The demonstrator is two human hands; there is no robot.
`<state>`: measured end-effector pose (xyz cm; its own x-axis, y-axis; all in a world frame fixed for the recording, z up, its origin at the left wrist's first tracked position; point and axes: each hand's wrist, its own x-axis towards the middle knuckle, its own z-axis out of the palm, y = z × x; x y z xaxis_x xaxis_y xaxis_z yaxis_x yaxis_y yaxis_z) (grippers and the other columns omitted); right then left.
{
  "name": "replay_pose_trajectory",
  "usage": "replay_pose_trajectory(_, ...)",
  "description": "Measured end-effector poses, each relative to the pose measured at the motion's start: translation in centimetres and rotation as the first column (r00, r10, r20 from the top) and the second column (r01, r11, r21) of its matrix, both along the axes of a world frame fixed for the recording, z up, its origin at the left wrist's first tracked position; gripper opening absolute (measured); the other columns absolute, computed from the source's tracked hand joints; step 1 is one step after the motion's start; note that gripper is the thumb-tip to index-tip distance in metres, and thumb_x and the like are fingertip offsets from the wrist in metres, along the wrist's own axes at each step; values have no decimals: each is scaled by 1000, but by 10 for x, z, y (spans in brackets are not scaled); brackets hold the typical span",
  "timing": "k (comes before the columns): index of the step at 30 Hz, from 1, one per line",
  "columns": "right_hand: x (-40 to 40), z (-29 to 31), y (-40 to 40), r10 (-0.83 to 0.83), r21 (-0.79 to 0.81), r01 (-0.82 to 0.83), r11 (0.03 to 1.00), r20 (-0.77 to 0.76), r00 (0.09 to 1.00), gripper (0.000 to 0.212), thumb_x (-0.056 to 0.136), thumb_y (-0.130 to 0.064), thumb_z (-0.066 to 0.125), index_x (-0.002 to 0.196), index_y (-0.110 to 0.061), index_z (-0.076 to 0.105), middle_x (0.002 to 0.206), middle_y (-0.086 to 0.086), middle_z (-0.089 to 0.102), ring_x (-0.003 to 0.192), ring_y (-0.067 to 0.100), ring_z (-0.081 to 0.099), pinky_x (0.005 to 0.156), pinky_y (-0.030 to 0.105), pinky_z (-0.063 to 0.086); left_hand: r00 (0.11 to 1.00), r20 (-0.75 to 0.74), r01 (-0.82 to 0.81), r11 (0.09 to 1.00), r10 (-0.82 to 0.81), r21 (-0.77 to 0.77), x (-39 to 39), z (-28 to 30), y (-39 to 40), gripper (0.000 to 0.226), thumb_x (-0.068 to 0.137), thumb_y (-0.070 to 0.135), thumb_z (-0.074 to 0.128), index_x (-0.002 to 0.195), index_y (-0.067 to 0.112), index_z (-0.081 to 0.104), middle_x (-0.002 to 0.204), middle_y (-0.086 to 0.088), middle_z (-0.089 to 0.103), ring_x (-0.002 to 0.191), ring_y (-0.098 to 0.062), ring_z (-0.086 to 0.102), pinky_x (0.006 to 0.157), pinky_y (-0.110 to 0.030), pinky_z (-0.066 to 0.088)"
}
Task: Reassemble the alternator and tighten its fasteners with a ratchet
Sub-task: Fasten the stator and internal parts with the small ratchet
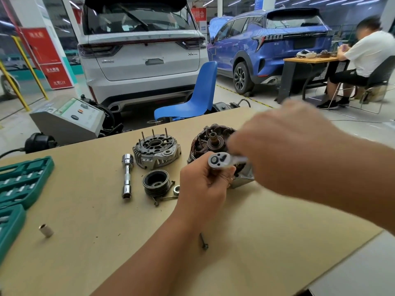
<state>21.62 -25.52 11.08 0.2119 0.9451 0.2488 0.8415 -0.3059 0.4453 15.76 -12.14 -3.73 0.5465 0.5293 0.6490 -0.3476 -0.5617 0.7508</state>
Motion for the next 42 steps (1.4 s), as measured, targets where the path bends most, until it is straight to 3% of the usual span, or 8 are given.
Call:
replay_pose_trajectory(8,-4,1,-1,-11,-63,1,998,-150,989,14,84,-23,55,74,-24,46,74,-8,49,56,14,45,51,28,31,998,5,-58,996,58,74,1,3,-3,35,84,-1,65,72,32,60,66,12,59,59,-12,52,56,-31,45)
replay_pose_trajectory(12,1,4,-4,-52,108,48,993,27,998,12,81,-20,58,72,-24,50,67,-6,52,61,18,48,70,34,41,999,-36,9,999,-7,38,-2,0,1,9,90,12,68,83,6,69,74,-13,66,67,-39,61,62,-53,54)
replay_pose_trajectory(21,1,2,-4,-42,136,47,990,-37,998,27,79,-21,60,63,-21,39,60,-4,43,52,15,40,63,30,30,999,-52,-11,998,14,60,-1,0,-1,11,92,14,69,85,4,71,76,-14,67,69,-36,61,62,-49,53)
replay_pose_trajectory(25,0,-6,4,-79,-69,58,996,-352,933,21,99,-20,48,78,-23,45,87,-7,56,63,9,49,58,18,36,1000,-11,-26,1000,26,-7,-1,3,-4,19,85,5,67,70,16,64,66,-1,62,59,-21,51,54,-40,45)
replay_pose_trajectory(30,1,3,-4,-54,155,56,986,-16,998,28,79,-18,60,62,-19,37,58,-2,41,51,15,36,62,30,30,997,-59,-40,996,45,81,-1,3,-3,12,90,16,70,79,12,70,70,-9,66,64,-31,59,58,-44,50)
replay_pose_trajectory(34,-8,-5,0,-77,-117,50,992,-234,969,29,87,-25,55,66,-24,34,73,-8,40,54,11,39,48,26,26,1000,-2,-13,998,14,58,-2,8,-5,24,87,13,68,71,29,62,65,12,59,59,-6,51,58,-25,42)
replay_pose_trajectory(39,11,3,-3,-89,117,84,990,37,995,26,76,-17,59,64,-20,36,63,-5,46,56,21,40,68,33,38,995,-84,-49,993,58,109,-2,2,2,16,88,14,71,83,-1,72,75,-18,68,70,-38,62,63,-50,52)
replay_pose_trajectory(42,-3,-7,-1,-39,-33,35,999,-134,990,27,87,-29,56,69,-23,37,69,-7,39,51,12,37,48,25,25,999,-43,-13,1000,14,20,-3,8,-5,15,87,14,69,74,18,67,68,2,65,61,-14,57,58,-30,49)
